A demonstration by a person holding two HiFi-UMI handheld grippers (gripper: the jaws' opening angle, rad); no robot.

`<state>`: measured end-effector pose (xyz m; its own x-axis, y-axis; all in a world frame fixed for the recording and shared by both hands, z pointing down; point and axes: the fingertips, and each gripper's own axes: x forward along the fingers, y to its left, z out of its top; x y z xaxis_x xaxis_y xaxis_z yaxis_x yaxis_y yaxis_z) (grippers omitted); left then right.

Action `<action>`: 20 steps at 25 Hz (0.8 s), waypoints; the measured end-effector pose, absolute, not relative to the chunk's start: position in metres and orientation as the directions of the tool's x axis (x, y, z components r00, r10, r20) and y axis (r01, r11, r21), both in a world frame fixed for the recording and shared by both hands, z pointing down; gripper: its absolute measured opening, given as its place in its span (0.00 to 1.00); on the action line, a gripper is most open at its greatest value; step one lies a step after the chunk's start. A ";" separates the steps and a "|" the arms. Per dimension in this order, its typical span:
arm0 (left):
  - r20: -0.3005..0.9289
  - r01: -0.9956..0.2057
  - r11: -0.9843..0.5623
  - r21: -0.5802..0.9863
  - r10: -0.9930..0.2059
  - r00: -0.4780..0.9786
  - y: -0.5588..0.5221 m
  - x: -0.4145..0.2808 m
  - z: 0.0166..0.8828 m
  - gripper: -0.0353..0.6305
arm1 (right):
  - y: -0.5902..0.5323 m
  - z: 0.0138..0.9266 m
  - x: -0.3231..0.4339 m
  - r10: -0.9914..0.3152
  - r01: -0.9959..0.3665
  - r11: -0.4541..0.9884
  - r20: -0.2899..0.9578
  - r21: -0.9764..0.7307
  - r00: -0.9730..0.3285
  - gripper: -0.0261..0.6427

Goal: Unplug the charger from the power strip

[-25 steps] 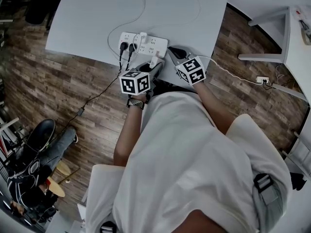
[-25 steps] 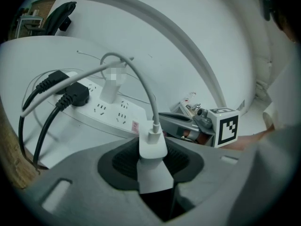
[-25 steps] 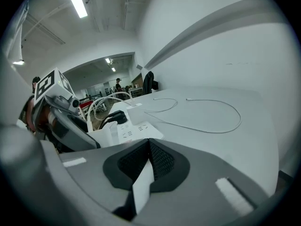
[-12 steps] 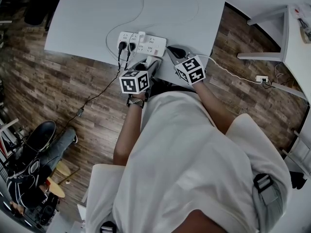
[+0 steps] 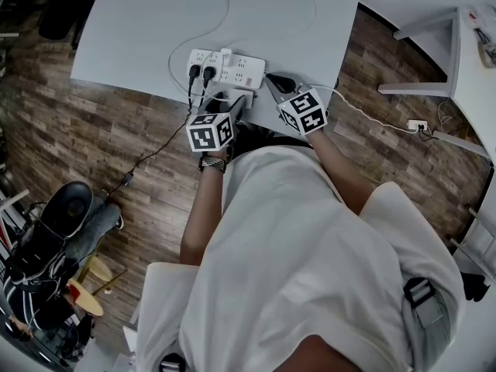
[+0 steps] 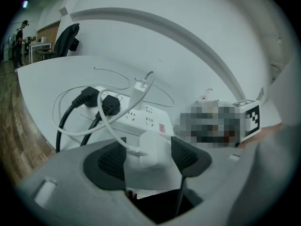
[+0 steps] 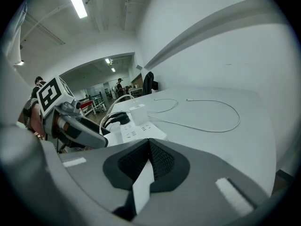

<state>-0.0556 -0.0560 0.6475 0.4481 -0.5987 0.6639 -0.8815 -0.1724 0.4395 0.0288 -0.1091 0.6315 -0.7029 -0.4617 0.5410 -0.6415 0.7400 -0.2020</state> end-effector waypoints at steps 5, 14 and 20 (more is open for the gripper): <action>0.619 -0.898 -0.154 0.412 -0.676 0.400 -0.054 -0.074 0.636 0.54 | -0.103 0.626 0.029 -0.470 -0.640 0.743 0.527 -0.198 -0.709 0.04; 0.598 -0.961 -0.116 0.253 -0.762 0.249 -0.036 -0.124 0.604 0.45 | -0.108 0.592 0.017 -0.520 -0.651 0.741 0.472 -0.166 -0.712 0.04; 0.544 -0.976 -0.161 0.148 -0.811 0.216 -0.044 -0.139 0.568 0.17 | -0.113 0.562 0.014 -0.563 -0.670 0.730 0.439 -0.133 -0.700 0.04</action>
<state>-0.1386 -0.0436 0.5677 0.2162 -0.8107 0.5440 -0.9758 -0.1609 0.1479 0.0140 -0.1131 0.5619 -0.7004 -0.5626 0.4392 -0.6702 0.7301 -0.1334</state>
